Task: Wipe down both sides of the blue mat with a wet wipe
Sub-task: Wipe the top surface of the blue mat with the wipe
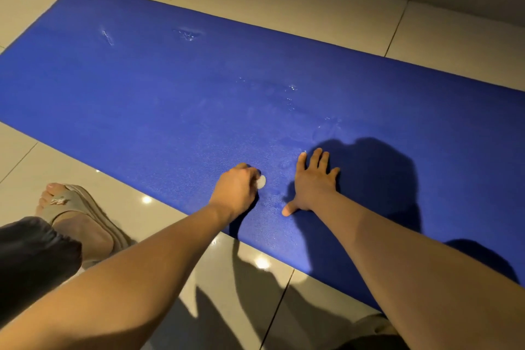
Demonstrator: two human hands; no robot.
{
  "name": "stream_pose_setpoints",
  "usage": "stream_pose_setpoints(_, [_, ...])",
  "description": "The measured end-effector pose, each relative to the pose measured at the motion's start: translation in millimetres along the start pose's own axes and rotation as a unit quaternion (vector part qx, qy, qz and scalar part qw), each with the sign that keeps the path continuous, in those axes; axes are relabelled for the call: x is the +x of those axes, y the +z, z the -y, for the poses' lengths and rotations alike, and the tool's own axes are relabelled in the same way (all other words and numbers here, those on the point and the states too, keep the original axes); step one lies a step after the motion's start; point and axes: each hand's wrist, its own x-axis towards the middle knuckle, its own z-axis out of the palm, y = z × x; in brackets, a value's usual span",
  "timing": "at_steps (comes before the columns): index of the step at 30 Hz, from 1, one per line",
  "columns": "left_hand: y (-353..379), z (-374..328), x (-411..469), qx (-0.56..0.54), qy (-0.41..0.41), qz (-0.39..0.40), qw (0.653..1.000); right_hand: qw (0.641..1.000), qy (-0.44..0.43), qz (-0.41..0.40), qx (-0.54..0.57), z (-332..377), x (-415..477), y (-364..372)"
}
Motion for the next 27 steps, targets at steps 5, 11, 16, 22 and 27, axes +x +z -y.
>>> stream_pose_setpoints(5, [-34.6, 56.5, 2.3, 0.037, -0.163, -0.074, 0.983, 1.0, -0.006, -0.003, -0.003, -1.8, 3.2, 3.1])
stream_pose_setpoints(11, [-23.5, 35.0, 14.9, -0.06, -0.212, -0.138, 0.966, 1.0, 0.007, 0.002, -0.008, 3.3, 4.2, 0.3])
stream_pose_setpoints(16, [17.5, -14.8, 4.9, -0.087, -0.07, -0.067, 0.991, 1.0, 0.018, 0.011, -0.009, 4.8, 4.9, -0.1])
stream_pose_setpoints(22, [-13.3, 39.5, -2.8, 0.028, 0.044, -0.014, 0.999, 1.0, 0.008, 0.01, -0.007, 1.1, 1.9, -0.5])
stream_pose_setpoints(27, [-41.9, 80.1, 0.3, 0.003, -0.169, -0.084, 0.982, 1.0, 0.015, 0.015, -0.009, 3.0, 0.4, -2.6])
